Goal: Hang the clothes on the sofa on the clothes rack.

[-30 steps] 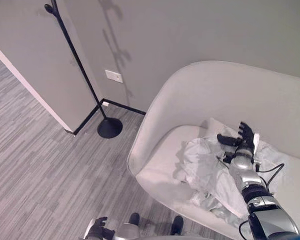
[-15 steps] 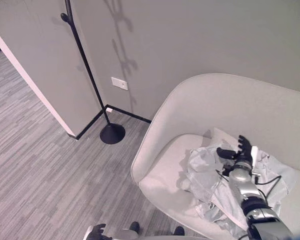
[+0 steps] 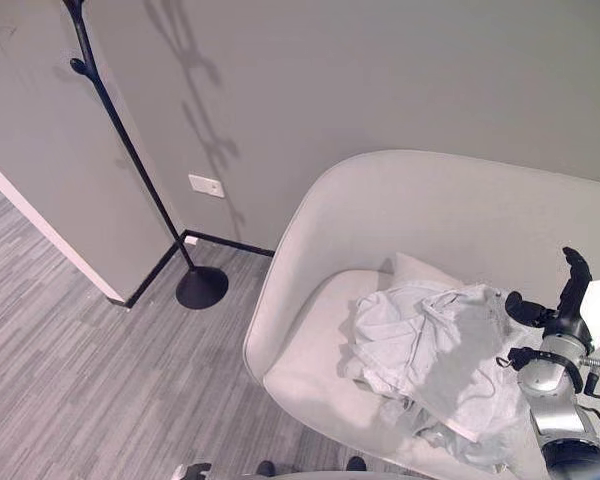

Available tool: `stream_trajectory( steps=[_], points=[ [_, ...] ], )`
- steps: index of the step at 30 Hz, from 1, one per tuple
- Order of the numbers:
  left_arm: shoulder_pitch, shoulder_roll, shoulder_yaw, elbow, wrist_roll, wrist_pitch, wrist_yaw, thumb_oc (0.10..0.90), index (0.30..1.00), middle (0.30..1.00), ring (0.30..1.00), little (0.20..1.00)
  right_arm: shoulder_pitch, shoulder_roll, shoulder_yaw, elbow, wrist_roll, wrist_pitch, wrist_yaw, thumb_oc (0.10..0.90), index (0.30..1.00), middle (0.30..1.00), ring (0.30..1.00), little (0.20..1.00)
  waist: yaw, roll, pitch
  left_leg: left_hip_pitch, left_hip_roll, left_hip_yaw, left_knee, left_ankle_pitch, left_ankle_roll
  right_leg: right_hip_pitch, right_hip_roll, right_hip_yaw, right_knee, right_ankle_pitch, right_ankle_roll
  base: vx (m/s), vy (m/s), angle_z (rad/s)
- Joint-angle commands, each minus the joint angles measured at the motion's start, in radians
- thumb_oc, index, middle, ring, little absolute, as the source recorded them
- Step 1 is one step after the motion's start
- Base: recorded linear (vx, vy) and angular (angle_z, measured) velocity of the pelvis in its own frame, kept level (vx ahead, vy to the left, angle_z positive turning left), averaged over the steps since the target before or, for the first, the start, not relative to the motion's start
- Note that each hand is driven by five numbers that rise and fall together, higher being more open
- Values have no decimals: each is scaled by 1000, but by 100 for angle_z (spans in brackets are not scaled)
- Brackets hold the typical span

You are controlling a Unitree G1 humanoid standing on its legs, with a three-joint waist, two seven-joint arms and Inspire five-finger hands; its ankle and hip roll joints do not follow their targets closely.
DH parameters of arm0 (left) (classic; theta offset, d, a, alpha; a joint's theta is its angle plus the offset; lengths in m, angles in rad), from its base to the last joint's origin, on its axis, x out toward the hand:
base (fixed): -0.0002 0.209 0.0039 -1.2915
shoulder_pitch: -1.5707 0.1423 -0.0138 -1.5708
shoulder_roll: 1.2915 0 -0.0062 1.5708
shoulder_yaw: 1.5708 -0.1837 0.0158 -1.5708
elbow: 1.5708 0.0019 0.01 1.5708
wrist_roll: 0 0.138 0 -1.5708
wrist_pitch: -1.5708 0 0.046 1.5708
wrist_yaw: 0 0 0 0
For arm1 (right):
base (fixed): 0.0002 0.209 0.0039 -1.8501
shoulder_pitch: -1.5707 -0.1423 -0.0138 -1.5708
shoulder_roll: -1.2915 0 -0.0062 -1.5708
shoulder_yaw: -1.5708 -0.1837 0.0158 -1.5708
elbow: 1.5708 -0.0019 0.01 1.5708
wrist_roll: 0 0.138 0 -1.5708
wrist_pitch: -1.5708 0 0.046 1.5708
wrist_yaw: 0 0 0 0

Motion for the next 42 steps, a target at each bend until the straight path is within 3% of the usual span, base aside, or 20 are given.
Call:
stream_trajectory(
  steps=[1,10,18,28,34,36,37,38,39,42],
  points=[
    [-75,-34,-26,63,11,-32,-13,800,900,900,900,900,-97,-30,-7,35,68,-58,-26,800,900,900,900,900,30,-59,14,38,7,-27,4,-86,6,58,-7,39,13,-76,37,0,0,0],
    [-60,-30,-70,69,-8,-36,-1,800,900,900,900,900,-266,-30,93,368,258,-89,-9,800,900,900,900,900,41,-46,26,34,6,-27,4,-78,3,54,-9,42,13,-69,37,0,-3,0],
    [-67,-21,-101,62,-32,-41,-10,800,900,900,900,900,-436,-20,231,609,438,-108,129,800,900,900,900,900,57,-37,36,24,6,-30,4,-65,-1,41,-5,45,13,-63,30,0,0,0],
    [-65,-30,-78,57,-43,-35,-11,800,900,900,900,900,-403,12,247,350,370,-121,124,800,900,900,900,900,58,-33,32,27,6,-35,4,-67,-1,49,4,52,13,-78,25,7,-2,-3],
    [-67,-30,-82,59,-43,-38,-14,800,900,900,900,900,-428,41,322,444,336,-95,169,800,900,900,900,900,71,-39,30,31,7,-44,4,-63,-3,59,7,45,13,-81,20,-2,-5,5],
    [-75,-26,-92,55,-39,-40,-17,800,900,900,900,900,-460,71,408,585,315,-55,233,800,900,900,900,900,82,-46,32,29,8,-49,4,-59,-4,60,7,40,13,-77,17,-18,-16,4],
    [-78,-24,-96,54,-40,-40,-19,800,900,900,900,900,-471,86,430,637,324,-48,256,577,566,566,566,566,85,-48,32,28,9,-51,4,-58,-4,60,7,39,13,-75,17,0,0,0],
    [-80,-23,-99,53,-39,-41,-23,800,900,900,900,900,-482,99,453,685,325,-41,277,449,373,373,373,373,88,-51,33,28,10,-53,4,-57,-4,60,7,36,13,-73,17,0,0,0],
    [-82,-24,-102,52,-39,-40,-30,800,900,900,900,900,-486,115,471,749,322,-33,298,402,302,302,302,302,92,-53,32,26,11,-56,4,-56,-4,60,7,34,13,-72,17,0,0,0],
    [-90,-16,-105,44,-40,-42,-43,800,900,900,900,900,-489,162,521,870,308,-17,358,400,300,300,300,300,102,-58,33,22,9,-66,4,-53,-4,62,7,24,13,-72,16,0,0,0]
  ],
)
